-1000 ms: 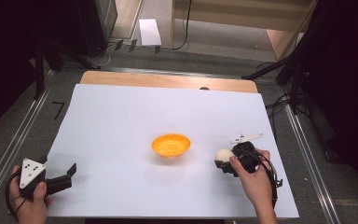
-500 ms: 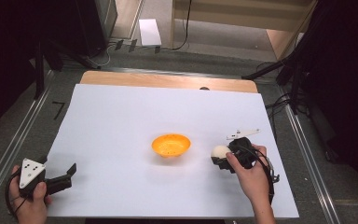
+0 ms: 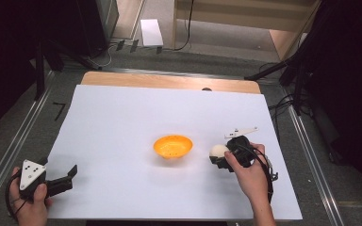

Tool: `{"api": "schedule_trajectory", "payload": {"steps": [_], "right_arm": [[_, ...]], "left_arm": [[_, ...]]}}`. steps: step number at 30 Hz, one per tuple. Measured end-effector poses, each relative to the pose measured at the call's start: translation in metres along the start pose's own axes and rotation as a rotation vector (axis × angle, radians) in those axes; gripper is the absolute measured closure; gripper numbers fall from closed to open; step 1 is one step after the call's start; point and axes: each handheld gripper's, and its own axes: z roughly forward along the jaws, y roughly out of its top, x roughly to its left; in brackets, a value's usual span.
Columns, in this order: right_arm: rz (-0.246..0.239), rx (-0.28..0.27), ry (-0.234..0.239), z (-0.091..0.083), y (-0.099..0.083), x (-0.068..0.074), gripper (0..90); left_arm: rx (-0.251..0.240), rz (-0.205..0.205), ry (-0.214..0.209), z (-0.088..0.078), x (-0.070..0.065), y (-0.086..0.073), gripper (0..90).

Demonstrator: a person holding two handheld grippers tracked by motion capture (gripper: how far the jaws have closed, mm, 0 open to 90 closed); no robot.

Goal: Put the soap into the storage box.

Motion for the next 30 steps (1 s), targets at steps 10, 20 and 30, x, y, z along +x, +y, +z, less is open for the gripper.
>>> {"api": "schedule_trajectory", "payload": {"steps": [10,20,30], "right_arm": [[-0.013,-0.003,0.003,0.001,0.007,0.004,25.0],[-0.024,-0.004,0.009,0.001,0.014,0.007,25.0],[-0.04,-0.004,0.012,0.002,0.02,0.01,25.1]], "left_arm": [[0.001,0.002,0.0,0.0,0.0,0.0,0.0],[0.002,0.003,0.001,0.0,0.0,0.0,0.0],[0.002,0.003,0.001,0.0,0.0,0.0,0.0]]}}
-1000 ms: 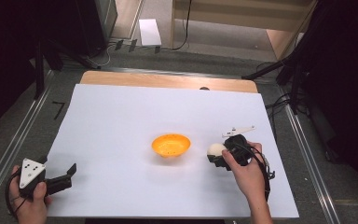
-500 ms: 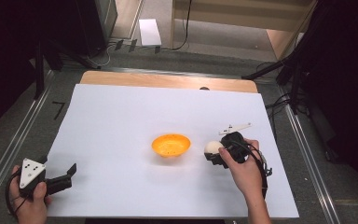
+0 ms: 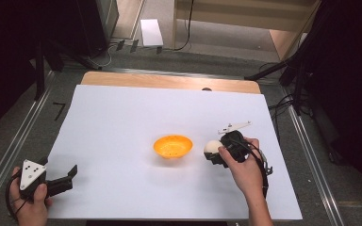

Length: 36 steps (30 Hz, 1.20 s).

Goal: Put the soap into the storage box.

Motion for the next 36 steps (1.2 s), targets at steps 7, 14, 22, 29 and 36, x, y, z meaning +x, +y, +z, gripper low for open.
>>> {"api": "schedule_trajectory", "payload": {"steps": [7,14,22,29,36], "right_arm": [[-0.001,0.0,0.003,0.0,0.005,0.003,25.1],[-0.005,-0.001,0.004,0.001,0.008,0.005,25.1],[-0.014,-0.002,0.008,0.001,0.013,0.008,25.1],[-0.02,-0.004,0.012,0.002,0.019,0.012,25.1],[-0.029,-0.003,0.018,0.005,0.026,0.016,25.1]], "left_arm": [[0.001,0.001,0.0,0.0,0.0,0.0,0.0],[0.0,0.0,0.0,0.0,0.0,0.0,0.0],[-0.001,-0.003,-0.002,0.0,0.0,0.0,0.0],[-0.002,-0.003,-0.002,0.0,0.0,0.0,0.0],[-0.002,-0.003,-0.002,0.0,0.0,0.0,0.0]]}}
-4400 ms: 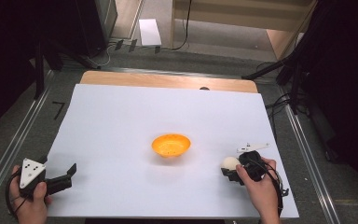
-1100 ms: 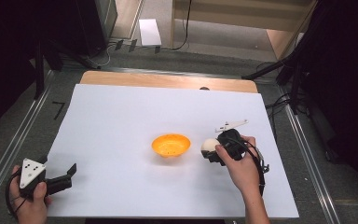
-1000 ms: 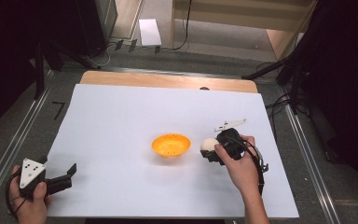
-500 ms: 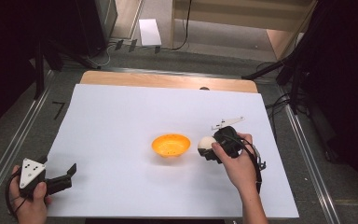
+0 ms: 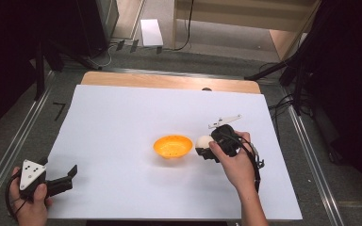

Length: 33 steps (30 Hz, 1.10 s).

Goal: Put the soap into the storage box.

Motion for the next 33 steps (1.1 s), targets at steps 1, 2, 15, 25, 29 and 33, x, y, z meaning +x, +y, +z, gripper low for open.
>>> {"api": "schedule_trajectory", "payload": {"steps": [1,2,15,25,29,33], "right_arm": [[-0.004,0.0,0.002,0.001,0.002,0.002,25.1],[-0.007,-0.002,0.004,0.001,0.003,0.002,25.1],[-0.024,-0.002,0.022,0.009,0.015,0.014,25.1],[-0.043,-0.002,0.036,0.018,0.023,0.023,25.1],[-0.05,0.003,0.04,0.021,0.026,0.027,25.1],[-0.053,0.004,0.042,0.022,0.029,0.029,25.1]], "left_arm": [[0.0,0.0,0.0,0.0,0.0,0.0,0.0],[0.0,0.0,0.0,0.0,0.0,0.0,0.0],[0.0,0.0,-0.001,0.0,0.0,0.0,0.0],[-0.001,0.0,-0.002,0.0,0.0,0.0,0.0],[-0.001,0.0,-0.002,0.0,0.0,0.0,0.0],[0.0,0.0,-0.003,0.0,0.0,0.0,0.0]]}}
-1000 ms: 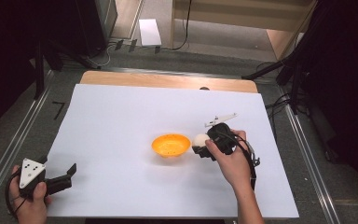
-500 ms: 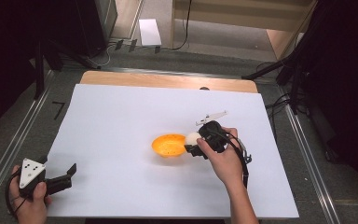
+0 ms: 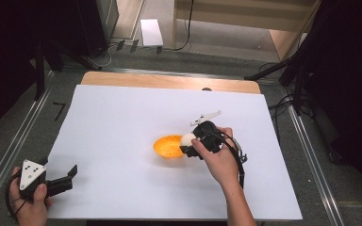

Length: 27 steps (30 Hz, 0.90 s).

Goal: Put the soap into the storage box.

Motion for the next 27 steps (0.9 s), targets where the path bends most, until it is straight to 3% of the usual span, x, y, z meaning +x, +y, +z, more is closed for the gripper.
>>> {"api": "schedule_trajectory", "payload": {"steps": [27], "right_arm": [[-0.029,0.014,0.021,0.023,0.02,0.021,25.1]], "left_arm": [[0.006,0.005,-0.001,0.0,0.0,0.0,0.0]]}}
